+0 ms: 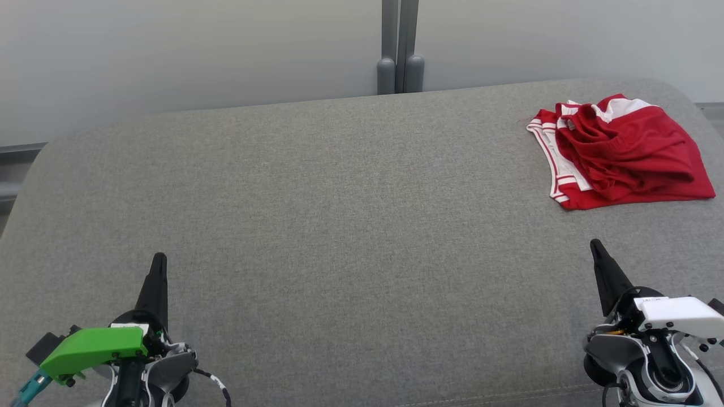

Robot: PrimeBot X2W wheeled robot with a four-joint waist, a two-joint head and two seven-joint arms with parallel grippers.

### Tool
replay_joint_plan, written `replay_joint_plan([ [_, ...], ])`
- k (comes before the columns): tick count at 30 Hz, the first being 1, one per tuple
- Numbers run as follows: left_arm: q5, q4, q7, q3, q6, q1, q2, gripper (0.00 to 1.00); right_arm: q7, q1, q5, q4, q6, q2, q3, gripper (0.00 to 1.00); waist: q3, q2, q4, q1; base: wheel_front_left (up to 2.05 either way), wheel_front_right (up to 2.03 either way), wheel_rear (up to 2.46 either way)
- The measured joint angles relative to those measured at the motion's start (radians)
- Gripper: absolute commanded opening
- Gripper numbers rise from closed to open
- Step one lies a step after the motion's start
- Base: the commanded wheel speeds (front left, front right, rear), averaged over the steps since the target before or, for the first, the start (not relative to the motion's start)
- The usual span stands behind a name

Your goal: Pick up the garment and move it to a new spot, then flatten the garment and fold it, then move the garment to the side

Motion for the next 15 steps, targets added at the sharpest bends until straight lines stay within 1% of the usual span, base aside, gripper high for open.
replay_joint_plan([
  [15,0.0,0.0,0.0,0.0,0.0,0.0,0.0,0.0,0.0,0.0,0.0,0.0,0.0,0.0,0.0,0.0,0.0,0.0,0.0,0.0,0.0,0.0,0.0],
])
